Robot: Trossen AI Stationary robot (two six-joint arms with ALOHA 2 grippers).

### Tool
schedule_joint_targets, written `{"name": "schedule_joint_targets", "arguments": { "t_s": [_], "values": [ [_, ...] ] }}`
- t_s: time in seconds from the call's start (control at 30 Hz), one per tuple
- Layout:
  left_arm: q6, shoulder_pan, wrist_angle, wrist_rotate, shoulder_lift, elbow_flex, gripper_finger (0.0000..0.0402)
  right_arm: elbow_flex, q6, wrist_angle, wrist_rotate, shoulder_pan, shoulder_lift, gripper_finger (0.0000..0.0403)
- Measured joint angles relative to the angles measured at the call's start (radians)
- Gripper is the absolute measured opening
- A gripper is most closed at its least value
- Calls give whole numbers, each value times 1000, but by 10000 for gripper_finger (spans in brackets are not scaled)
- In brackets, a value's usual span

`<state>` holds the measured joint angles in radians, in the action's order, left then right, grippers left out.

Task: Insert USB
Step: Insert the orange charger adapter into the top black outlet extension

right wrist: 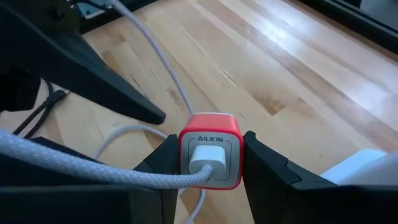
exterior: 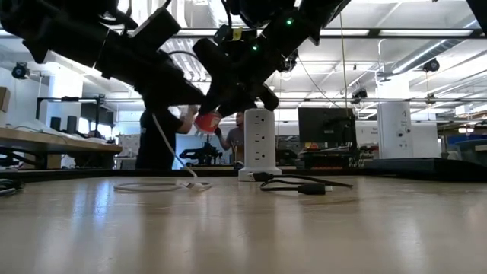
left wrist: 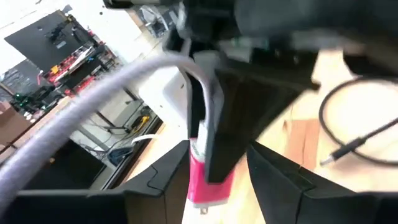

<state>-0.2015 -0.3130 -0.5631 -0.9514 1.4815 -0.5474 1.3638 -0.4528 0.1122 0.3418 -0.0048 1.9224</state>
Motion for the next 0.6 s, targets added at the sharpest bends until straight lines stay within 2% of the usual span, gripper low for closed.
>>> {"name": "schedule_joint_targets", "arguments": {
  "t_s": [0.2,0.37,0.6],
  "values": [
    [-3,1,0,-13,0,1,140,3,0,0,-28,3,-29,121],
    [-7,0,-5,-125,0,2,163,4,8,-15,-45,9,-39,121],
    [-19,2,2,-54,3,2,213,4,8,-35,-73,17,-40,121]
  ]
}}
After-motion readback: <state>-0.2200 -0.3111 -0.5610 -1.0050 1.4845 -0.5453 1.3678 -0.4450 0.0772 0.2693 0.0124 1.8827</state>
